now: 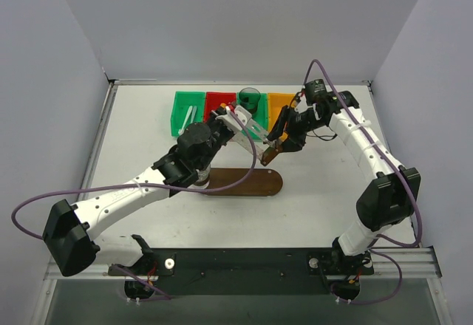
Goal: Prepare toiletry sets of a toothbrush and toothpaste on the tray
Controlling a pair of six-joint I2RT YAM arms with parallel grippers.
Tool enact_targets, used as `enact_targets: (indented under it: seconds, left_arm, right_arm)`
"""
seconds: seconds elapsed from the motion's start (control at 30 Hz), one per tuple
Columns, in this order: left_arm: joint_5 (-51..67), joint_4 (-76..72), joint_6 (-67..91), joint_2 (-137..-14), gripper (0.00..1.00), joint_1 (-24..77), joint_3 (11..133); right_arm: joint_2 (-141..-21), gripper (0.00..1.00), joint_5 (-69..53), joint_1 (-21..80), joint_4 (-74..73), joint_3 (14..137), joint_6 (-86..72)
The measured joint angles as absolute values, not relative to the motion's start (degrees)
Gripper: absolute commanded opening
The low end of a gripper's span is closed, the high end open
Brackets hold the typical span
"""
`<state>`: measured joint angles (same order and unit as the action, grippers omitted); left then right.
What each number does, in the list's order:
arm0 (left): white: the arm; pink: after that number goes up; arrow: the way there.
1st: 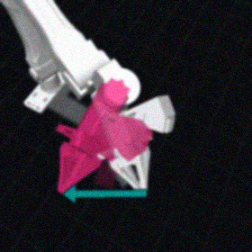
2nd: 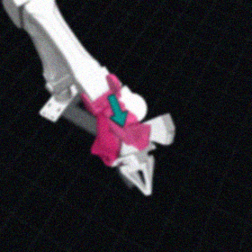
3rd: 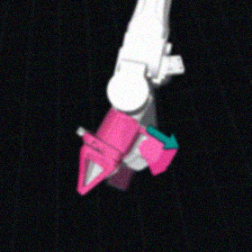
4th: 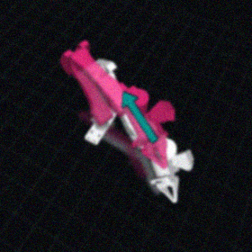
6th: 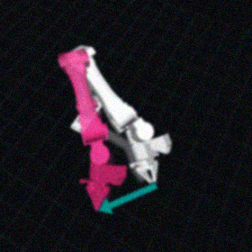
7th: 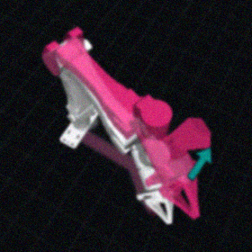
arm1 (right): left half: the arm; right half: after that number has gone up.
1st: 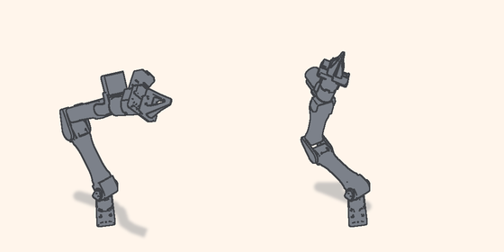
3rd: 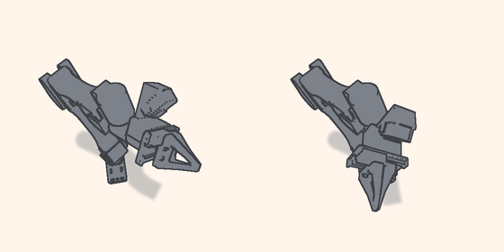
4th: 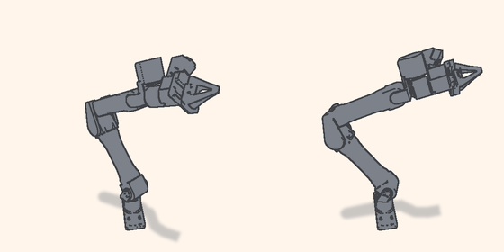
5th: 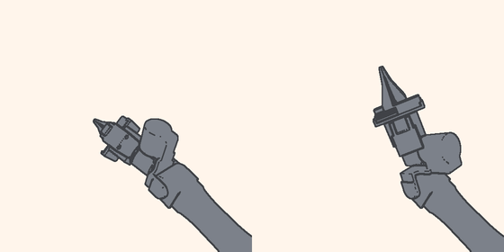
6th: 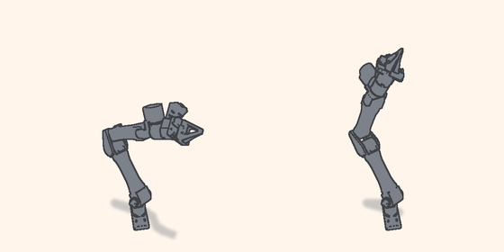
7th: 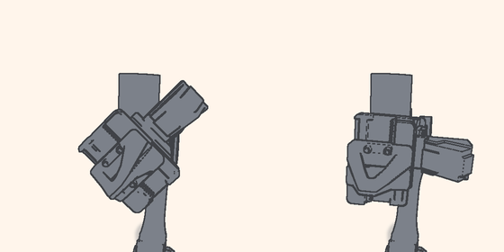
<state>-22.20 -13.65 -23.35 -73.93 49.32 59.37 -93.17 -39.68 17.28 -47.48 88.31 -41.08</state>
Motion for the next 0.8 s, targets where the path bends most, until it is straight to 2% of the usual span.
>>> enact_targets:
  seconds: [0.13, 0.17, 0.23, 0.27, 0.3, 0.43, 0.47, 0.5, 0.57, 0.6, 0.7, 0.73, 0.8]
  left_arm:
    - [-23.9, -15.5, -26.1, -73.9, 0.0, 50.6, 58.7]
    - [-24.0, -15.7, -26.5, -74.0, 0.0, 50.7, 58.7]
    - [-24.3, -16.1, -27.1, -74.0, 0.0, 50.9, 58.6]
    - [-24.4, -16.4, -27.4, -74.0, 0.0, 51.0, 58.5]
    - [-24.6, -16.6, -27.6, -74.1, 0.0, 51.1, 58.5]
    - [-24.9, -17.4, -27.9, -74.2, 0.0, 51.4, 58.0]
    - [-24.9, -17.5, -27.9, -74.2, 0.05, 51.4, 57.9]
    - [-24.9, -17.6, -27.9, -74.3, 0.17, 51.5, 57.9]
    - [-24.9, -17.9, -27.9, -74.5, 0.29, 51.6, 57.9]
    - [-24.9, -18.0, -27.9, -74.8, 0.4, 51.7, 57.9]
    - [-24.7, -18.6, -27.9, -75.4, 0.52, 51.7, 57.9]
    - [-24.7, -18.7, -27.8, -75.4, 0.6, 51.7, 57.9]
    - [-24.7, -18.8, -27.9, -75.4, 0.66, 51.8, 57.9]
  right_arm:
    - [-94.1, 0.28, -40.9, 17.3, -48.2, 88.3, -39.9]
    - [-94.3, 0.19, -41.2, 17.3, -48.3, 88.3, -39.8]
    - [-94.5, 0.12, -41.8, 17.2, -48.3, 88.3, -39.4]
    - [-94.6, 0.04, -41.9, 17.1, -48.3, 88.3, -39.3]
    - [-94.6, 0.0, -41.9, 17.0, -48.3, 88.3, -39.2]
    - [-94.7, 0.0, -42.0, 16.3, -48.4, 88.3, -38.7]
    - [-94.7, 0.0, -42.0, 16.2, -48.5, 88.3, -38.7]
    - [-94.7, 0.0, -42.0, 16.0, -48.5, 88.3, -38.5]
    - [-94.7, 0.0, -41.8, 15.7, -48.7, 88.3, -38.3]
    - [-94.7, 0.0, -41.5, 15.4, -48.9, 88.4, -38.0]
    - [-94.7, 0.0, -39.9, 14.7, -49.1, 89.1, -37.3]
    - [-94.7, 0.0, -38.7, 14.3, -49.1, 89.3, -37.3]
    - [-94.7, 0.0, -36.4, 13.3, -49.0, 89.4, -37.2]
